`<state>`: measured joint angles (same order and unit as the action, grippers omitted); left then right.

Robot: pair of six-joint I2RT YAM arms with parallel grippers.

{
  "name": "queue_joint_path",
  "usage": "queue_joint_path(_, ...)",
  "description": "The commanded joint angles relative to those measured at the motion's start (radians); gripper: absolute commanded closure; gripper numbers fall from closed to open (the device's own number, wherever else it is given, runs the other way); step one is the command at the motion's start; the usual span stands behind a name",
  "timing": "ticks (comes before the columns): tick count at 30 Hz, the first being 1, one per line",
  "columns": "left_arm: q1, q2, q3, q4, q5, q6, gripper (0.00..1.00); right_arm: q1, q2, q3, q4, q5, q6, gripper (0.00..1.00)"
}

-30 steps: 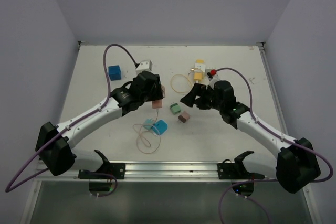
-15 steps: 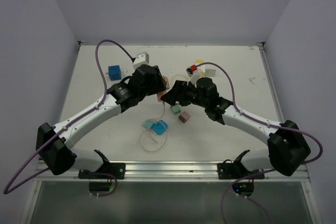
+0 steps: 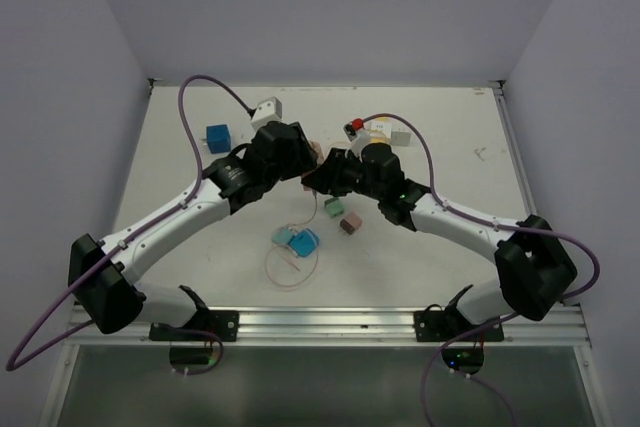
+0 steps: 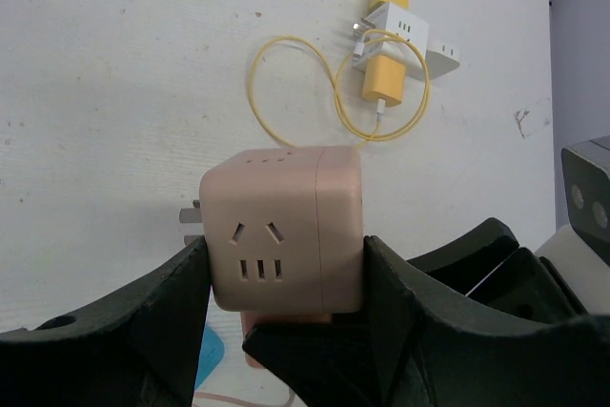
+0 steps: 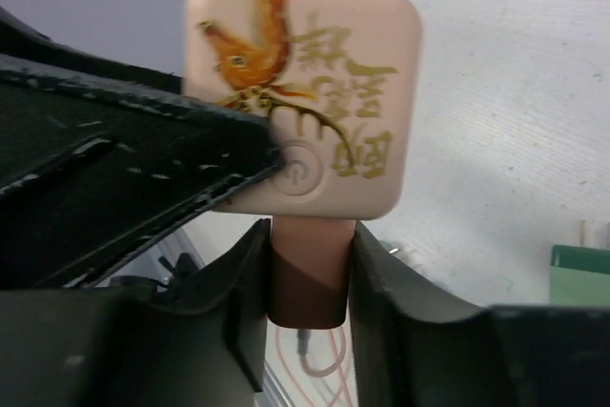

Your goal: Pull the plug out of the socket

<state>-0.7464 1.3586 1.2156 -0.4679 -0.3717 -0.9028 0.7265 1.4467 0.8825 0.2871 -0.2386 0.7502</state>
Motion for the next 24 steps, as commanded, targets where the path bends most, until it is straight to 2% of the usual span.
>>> queue_joint_path(1, 0.005, -0.03, 0.036, 0.095, -0.033, -0.027, 1.0, 0.008, -0.006, 0.027, 0.07, 0.009, 0.006, 0.74)
queue_joint_path(3, 0.007, -0.036, 0.033, 0.106, -0.074, -0.028, 1.0, 0.008, -0.022, 0.018, 0.067, 0.009, 0.008, 0.85)
queue_joint_path(4, 0.005, -0.038, 0.025, 0.112, -0.091, -0.025, 1.0, 0.008, -0.028, 0.009, 0.06, 0.007, 0.003, 0.95)
queue_joint_path(6, 0.007, -0.05, 0.013, 0.149, -0.142, -0.022, 1.0, 0.01, -0.045, -0.003, 0.054, 0.005, 0.001, 1.0)
queue_joint_path(10, 0.01, -0.062, -0.027, 0.231, -0.229, -0.004, 1.0, 0.008, -0.08, -0.065, 0.041, 0.012, 0.005, 1.0)
queue_joint_path(17, 0.012, -0.069, -0.128, 0.513, -0.403, 0.041, 1.0, 0.008, -0.144, -0.16, 0.015, 0.025, 0.021, 1.0)
queue_joint_path(24, 0.012, -0.015, -0.119, 0.617, -0.506, 0.077, 1.0, 0.01, -0.198, -0.237, -0.023, 0.033, 0.026, 1.0)
